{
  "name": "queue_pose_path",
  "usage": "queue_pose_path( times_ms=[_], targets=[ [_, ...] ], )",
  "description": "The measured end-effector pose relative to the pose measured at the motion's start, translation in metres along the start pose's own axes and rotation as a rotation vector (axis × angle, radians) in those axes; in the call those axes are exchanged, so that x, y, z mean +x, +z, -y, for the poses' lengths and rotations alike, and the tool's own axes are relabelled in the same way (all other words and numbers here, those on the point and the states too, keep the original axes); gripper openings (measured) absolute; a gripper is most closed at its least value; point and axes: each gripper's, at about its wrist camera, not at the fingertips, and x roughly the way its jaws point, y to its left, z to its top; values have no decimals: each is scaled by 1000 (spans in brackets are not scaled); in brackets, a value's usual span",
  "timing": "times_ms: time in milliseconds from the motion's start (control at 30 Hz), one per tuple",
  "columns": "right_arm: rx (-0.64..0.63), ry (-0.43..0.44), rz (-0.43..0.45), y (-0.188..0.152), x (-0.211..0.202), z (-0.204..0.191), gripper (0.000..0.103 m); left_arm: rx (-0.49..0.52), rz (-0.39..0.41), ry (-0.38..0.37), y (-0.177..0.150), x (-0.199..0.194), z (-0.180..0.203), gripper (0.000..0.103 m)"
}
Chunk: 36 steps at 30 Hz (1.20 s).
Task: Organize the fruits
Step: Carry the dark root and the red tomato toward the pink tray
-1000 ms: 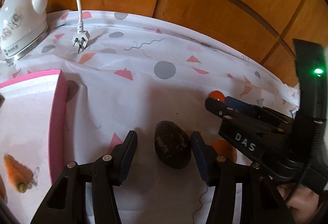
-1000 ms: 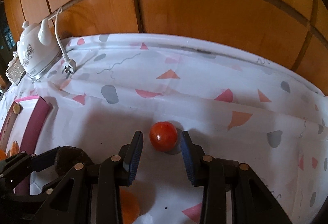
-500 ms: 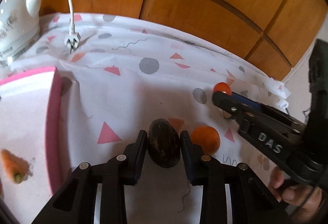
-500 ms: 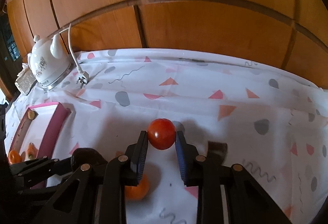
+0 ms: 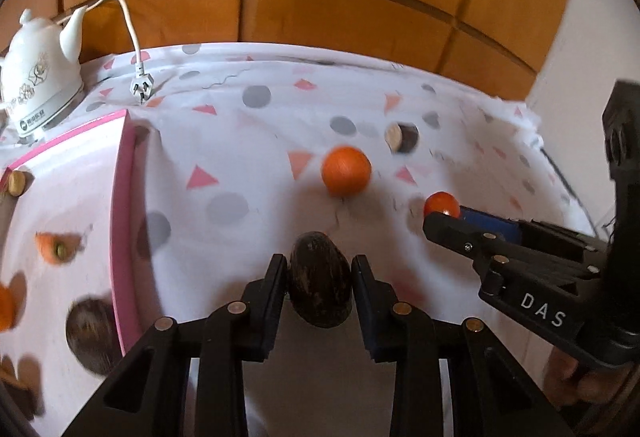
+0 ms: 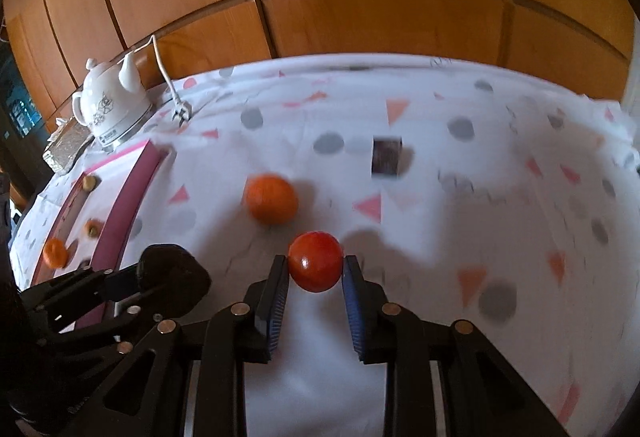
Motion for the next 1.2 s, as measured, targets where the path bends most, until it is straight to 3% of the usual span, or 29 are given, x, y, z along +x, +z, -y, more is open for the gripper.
queue_pose_path(
  times_ms=[333,433,533,800,1200],
  targets=[
    [13,-48,12,-37,-10,-4,27,-3,50,31,-17,0,6,34],
    [24,-54,13,-39,-10,-2,27,-10,14,26,-18,8,6,34],
    [46,-45,1,-42,-8,1,27,19,14,54,-18,8,11,33],
    [56,-50,10,-45,-11,3,27,4,20,43,-19,6,9,33],
    [18,-53,13,-54,-15,-9,27,-3,21,31,-26,-21,12,33]
  ],
)
